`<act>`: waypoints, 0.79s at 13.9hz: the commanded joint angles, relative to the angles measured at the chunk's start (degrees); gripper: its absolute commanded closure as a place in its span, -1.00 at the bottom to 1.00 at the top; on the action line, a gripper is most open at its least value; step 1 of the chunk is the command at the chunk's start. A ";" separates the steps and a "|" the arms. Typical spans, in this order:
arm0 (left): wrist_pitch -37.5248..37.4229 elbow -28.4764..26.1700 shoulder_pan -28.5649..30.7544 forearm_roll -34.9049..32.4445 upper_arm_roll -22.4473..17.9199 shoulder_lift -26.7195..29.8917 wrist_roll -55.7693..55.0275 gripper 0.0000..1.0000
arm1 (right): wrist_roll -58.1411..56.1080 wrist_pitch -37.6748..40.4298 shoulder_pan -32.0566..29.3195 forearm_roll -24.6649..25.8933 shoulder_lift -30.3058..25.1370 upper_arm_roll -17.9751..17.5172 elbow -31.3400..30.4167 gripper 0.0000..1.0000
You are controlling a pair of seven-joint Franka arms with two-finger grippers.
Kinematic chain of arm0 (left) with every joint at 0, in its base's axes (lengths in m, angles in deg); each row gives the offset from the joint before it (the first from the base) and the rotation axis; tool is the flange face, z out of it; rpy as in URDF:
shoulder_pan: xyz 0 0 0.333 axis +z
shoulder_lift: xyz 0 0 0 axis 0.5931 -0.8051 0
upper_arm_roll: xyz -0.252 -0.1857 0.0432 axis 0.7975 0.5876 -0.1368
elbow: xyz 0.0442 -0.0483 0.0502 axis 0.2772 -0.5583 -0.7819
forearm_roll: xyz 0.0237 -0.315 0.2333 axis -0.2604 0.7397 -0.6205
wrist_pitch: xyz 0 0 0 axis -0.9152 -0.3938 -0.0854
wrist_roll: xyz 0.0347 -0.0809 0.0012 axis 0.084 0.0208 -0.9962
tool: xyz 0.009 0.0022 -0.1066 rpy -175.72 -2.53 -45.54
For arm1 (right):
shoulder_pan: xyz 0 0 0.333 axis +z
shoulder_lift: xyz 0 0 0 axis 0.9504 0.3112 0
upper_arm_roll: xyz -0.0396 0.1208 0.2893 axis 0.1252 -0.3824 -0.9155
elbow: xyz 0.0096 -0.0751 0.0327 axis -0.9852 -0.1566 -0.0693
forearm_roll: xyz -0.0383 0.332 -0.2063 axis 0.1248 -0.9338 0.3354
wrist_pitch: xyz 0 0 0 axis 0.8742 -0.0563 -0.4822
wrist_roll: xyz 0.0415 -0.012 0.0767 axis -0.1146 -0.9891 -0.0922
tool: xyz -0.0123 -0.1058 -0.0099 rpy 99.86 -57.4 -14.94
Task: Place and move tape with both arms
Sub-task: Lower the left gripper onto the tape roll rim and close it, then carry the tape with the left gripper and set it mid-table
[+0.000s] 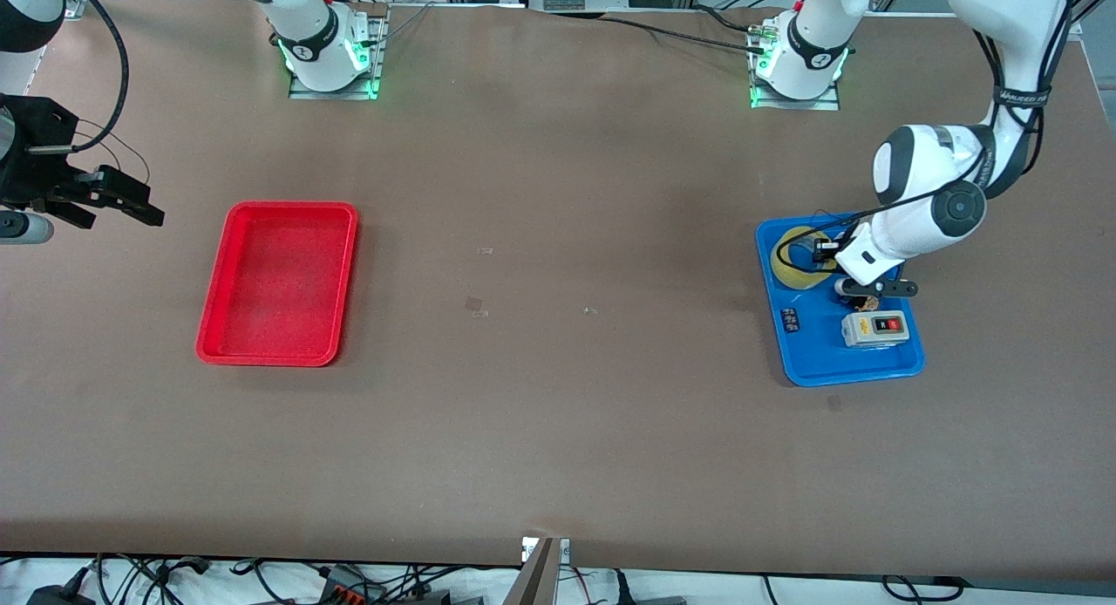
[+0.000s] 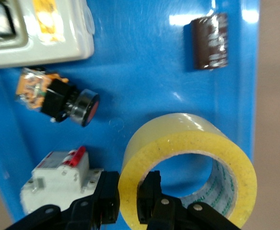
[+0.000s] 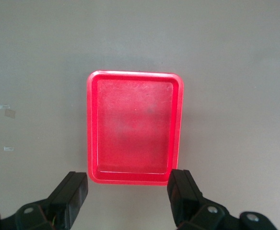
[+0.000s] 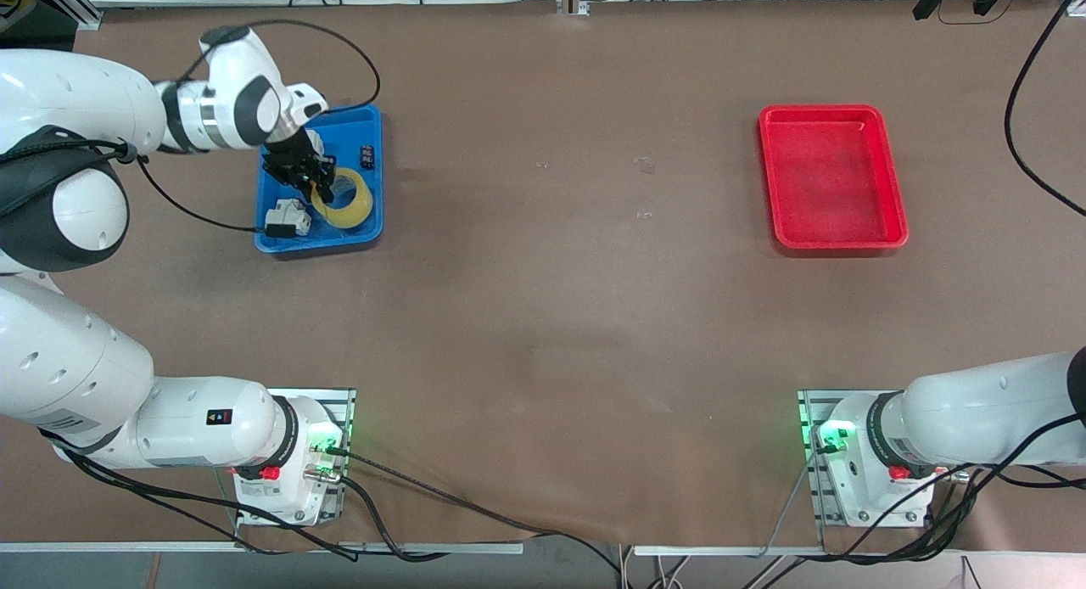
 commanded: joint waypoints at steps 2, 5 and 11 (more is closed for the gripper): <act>-18.32 15.73 -1.91 3.94 2.70 -0.22 -7.09 1.00 | -0.42 -0.15 0.15 0.25 -0.92 -0.42 -0.04 -1.00; -19.76 21.81 -6.38 9.31 7.62 -4.08 -21.92 1.00 | 0.46 -0.67 0.42 -0.71 -1.10 -0.60 1.71 -1.00; -14.07 35.98 -24.38 15.57 8.60 -17.27 -49.53 1.00 | -0.42 0.46 0.24 0.16 1.44 -0.51 1.28 -1.00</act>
